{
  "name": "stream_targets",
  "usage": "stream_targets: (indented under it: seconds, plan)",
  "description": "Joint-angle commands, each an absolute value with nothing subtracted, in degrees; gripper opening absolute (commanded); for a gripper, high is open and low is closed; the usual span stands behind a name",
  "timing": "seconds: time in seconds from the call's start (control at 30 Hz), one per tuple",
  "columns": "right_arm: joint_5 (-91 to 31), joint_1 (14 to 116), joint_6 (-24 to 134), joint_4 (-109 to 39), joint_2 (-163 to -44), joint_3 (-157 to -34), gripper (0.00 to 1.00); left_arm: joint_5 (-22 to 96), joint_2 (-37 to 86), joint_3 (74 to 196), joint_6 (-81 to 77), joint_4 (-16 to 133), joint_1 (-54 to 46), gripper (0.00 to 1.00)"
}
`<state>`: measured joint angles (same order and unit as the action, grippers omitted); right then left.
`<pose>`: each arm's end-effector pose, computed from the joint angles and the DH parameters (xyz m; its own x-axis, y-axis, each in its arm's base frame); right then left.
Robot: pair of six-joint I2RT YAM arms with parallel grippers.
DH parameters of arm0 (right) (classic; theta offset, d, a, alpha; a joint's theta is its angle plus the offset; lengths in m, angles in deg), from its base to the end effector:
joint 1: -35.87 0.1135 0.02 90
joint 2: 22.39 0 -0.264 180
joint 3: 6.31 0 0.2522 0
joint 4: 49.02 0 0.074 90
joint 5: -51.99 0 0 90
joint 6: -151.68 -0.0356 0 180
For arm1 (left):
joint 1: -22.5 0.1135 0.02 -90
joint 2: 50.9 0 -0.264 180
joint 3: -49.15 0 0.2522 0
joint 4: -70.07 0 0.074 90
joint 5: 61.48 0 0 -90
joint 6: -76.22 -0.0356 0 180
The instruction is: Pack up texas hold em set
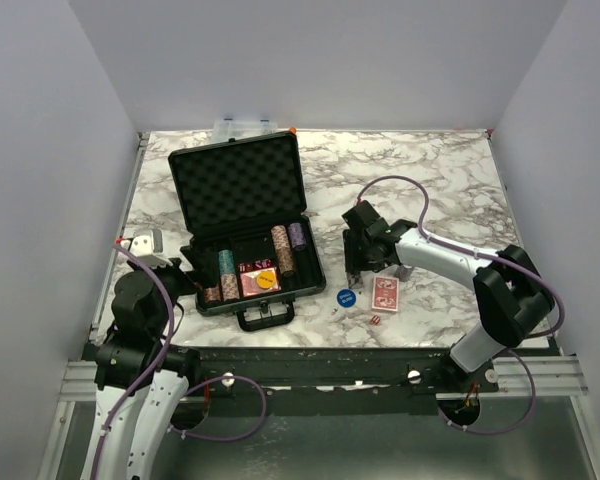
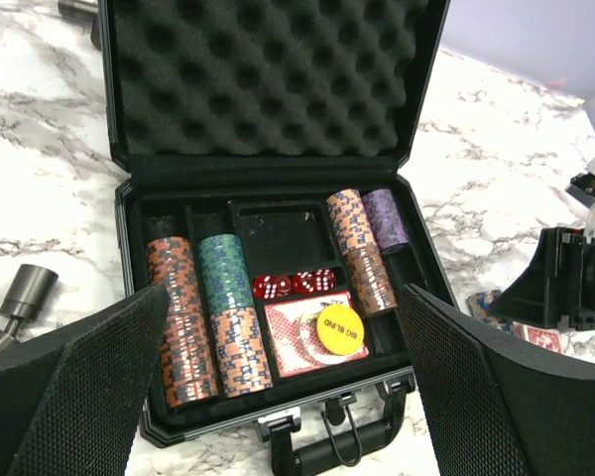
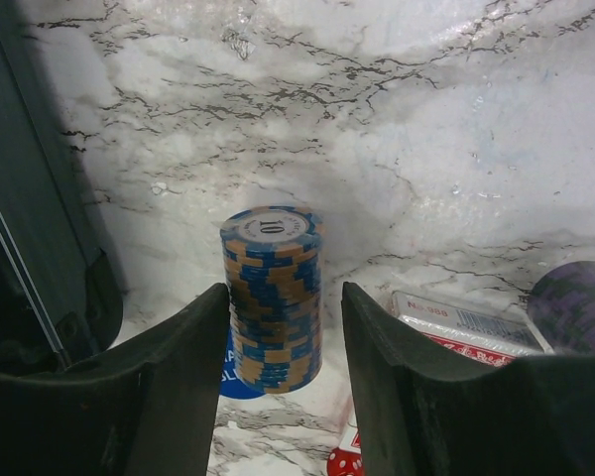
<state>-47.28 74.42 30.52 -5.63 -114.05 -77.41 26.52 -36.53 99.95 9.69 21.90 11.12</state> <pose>0.2474 0.1898 0.1908 -0.8909 -0.0569 -0.4507 -0.1154 0.9879 0.1034 0.0732 -0.0135 0.3065 -0.2482 -0.3561 -0.9009 0.0707 0.9209 -0.3834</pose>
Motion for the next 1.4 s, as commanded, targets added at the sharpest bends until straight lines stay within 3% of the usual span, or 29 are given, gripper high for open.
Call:
stream_targets:
  seconds: [0.0,0.1,0.47,0.7,0.8,0.97,1.07,1.23,1.37]
  plan:
    - [-45.4,74.6,31.7,-7.1,-115.5,-76.2,0.51,25.7,-33.3,100.0,9.6,21.5,10.9,0.98]
    - [-45.7,74.6,31.9,-7.3,-116.1,-76.2,0.47,26.0,-32.1,100.2,9.7,21.6,11.0,0.98]
    - [-45.0,74.6,32.1,-7.7,-117.9,-76.2,0.46,25.6,-32.9,99.9,9.7,21.8,11.0,0.98]
    - [-43.2,74.6,32.4,-7.2,-118.4,-76.7,0.57,25.3,-33.7,99.6,9.6,21.7,11.0,0.98]
    - [-43.7,74.6,32.2,-7.0,-118.4,-76.8,0.57,25.1,-34.5,99.5,9.6,21.6,10.9,0.98]
    - [-44.0,74.6,32.0,-7.0,-117.6,-76.4,0.48,24.9,-35.0,99.3,9.5,21.7,10.9,0.98]
    - [-43.7,74.6,32.1,-6.8,-117.4,-76.2,0.35,25.2,-34.7,99.4,9.5,21.7,11.0,0.98]
    - [-43.7,74.7,32.7,-5.0,-115.7,-77.7,0.2,25.4,-35.0,99.4,9.6,21.7,11.0,0.98]
    - [-43.8,74.7,33.6,-2.4,-113.1,-81.1,0.14,25.7,-34.9,99.4,9.5,21.6,10.9,0.98]
